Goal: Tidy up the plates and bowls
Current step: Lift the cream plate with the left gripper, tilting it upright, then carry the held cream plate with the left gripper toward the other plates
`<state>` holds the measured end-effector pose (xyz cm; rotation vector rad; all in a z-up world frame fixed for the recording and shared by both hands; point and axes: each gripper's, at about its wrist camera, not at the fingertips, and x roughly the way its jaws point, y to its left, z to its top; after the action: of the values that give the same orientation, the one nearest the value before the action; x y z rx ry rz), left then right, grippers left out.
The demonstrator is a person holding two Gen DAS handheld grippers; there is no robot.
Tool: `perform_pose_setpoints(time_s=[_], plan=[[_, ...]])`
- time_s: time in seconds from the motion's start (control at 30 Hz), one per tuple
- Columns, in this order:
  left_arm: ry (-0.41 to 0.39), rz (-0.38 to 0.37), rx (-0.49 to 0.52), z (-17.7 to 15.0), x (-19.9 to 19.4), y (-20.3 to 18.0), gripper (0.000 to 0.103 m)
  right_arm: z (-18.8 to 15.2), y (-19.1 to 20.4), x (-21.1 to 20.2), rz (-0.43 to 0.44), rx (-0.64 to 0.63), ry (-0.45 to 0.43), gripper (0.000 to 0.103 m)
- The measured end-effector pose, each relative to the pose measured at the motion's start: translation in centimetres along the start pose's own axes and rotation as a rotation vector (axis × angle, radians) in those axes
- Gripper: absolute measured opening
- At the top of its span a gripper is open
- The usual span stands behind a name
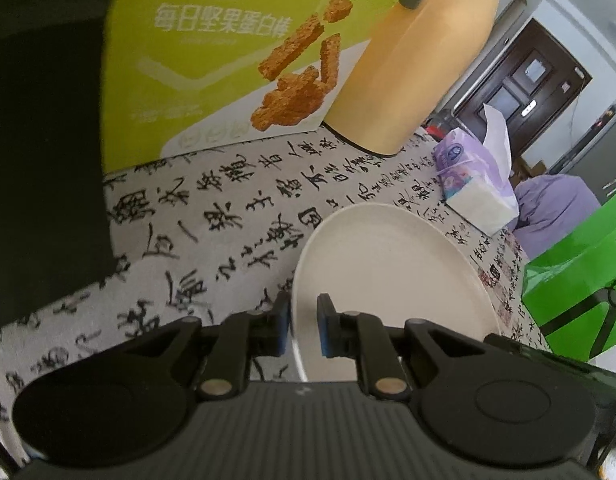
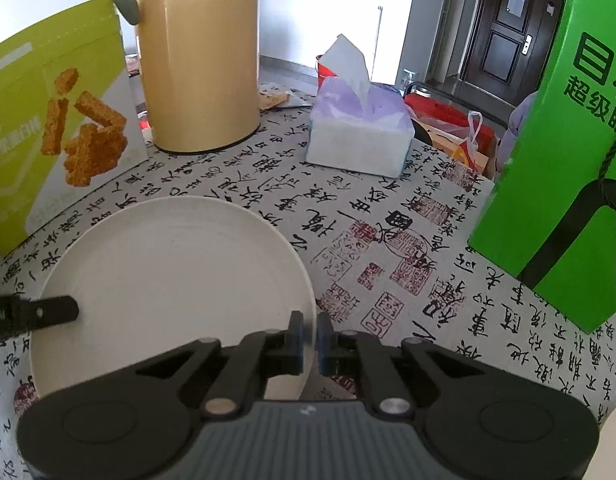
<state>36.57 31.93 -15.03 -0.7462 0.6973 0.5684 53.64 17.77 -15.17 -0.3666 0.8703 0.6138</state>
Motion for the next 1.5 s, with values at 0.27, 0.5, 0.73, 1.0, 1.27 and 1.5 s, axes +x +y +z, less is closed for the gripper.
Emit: perform_pose_setpoints(time_s=[0.27,0.5,0.73,1.0,1.27,1.5], plan=[[0.014,0.084,0.164,0.8,0.7,-2.2,0.015,0.2,-0.1,0.1,0.01,0.006,0.005,0.007],[0.005,0.079,0.188,0.7,0.3,-2.3,0.014,-0.2,-0.5,-0.4,0.028,0.03,-0.019,0.006],[-0.016,0.066,0.21,0.6,-1.0,-2.4,0.014,-0.4,-0.1,-1.9,0.019,0.015,-0.057,0.006],[-0.044,0.048,0.219,0.7,-3.6,-2.4,0.015,-0.7,0.2,-4.9,0.028,0.024,-0.094,0.006],[-0.077,0.031,0.236,0.4,-7.0,-2.7,0.015,-1.4,0.4,-8.4,0.027,0.039,-0.135,0.006],[-0.099,0.011,0.252,-0.5,-9.8,-3.0,0.014,-2.7,0.3,-11.8,0.024,0.054,-0.173,0.006]])
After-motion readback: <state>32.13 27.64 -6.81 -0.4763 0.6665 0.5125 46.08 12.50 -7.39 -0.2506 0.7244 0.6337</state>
